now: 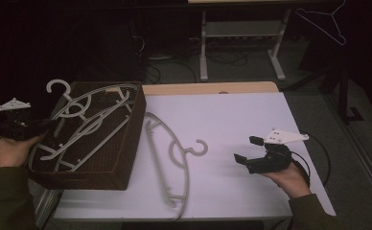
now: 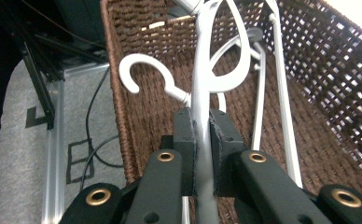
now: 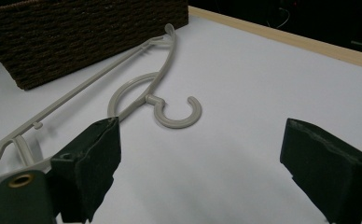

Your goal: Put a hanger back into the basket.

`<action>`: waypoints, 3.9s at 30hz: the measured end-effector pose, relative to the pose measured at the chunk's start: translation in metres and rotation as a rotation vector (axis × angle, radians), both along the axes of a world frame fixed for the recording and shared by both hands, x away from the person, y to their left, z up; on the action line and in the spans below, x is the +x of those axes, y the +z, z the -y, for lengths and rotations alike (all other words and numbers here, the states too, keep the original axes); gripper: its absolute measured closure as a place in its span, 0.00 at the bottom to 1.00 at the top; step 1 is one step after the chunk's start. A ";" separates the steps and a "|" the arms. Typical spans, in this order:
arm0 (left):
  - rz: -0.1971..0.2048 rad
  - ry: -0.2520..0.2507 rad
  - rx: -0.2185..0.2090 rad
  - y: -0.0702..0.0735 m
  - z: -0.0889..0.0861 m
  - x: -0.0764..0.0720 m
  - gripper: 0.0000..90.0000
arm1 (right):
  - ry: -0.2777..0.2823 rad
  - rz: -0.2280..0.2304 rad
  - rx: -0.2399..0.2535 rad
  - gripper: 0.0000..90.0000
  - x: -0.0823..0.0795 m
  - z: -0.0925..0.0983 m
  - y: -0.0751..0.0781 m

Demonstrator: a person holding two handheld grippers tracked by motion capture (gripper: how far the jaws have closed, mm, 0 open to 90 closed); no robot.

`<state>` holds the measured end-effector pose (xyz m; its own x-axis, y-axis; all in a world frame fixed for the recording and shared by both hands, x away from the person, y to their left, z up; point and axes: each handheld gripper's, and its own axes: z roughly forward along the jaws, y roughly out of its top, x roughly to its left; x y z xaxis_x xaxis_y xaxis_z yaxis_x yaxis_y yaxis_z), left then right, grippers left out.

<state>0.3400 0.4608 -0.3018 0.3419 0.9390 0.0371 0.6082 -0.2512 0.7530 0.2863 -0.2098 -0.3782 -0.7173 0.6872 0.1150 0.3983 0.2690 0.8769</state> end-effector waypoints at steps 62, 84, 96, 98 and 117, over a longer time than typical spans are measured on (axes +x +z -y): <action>0.073 -0.465 -0.215 0.004 0.180 -0.004 0.34 | 0.115 -0.068 -0.013 0.29 -0.003 -0.045 -0.002; 0.039 -0.573 -0.277 -0.041 0.279 -0.013 0.23 | 0.309 -0.170 -0.150 0.99 0.001 -0.144 -0.042; -0.005 -0.550 -0.263 -0.057 0.284 -0.008 0.23 | 0.397 -0.217 -0.253 0.99 -0.009 -0.183 -0.063; -0.009 -0.547 -0.260 -0.058 0.284 -0.007 0.23 | 0.399 -0.214 -0.289 0.99 -0.009 -0.184 -0.067; -0.027 -0.522 -0.238 -0.061 0.282 -0.007 0.24 | 0.264 -0.228 -0.441 0.99 0.008 -0.112 -0.057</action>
<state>0.3332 0.1786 -0.3626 0.7604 0.6269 -0.1697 0.4688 -0.3490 0.8114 0.2943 -0.0974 -0.4351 -0.8622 0.5057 0.0296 0.4339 0.7070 0.5585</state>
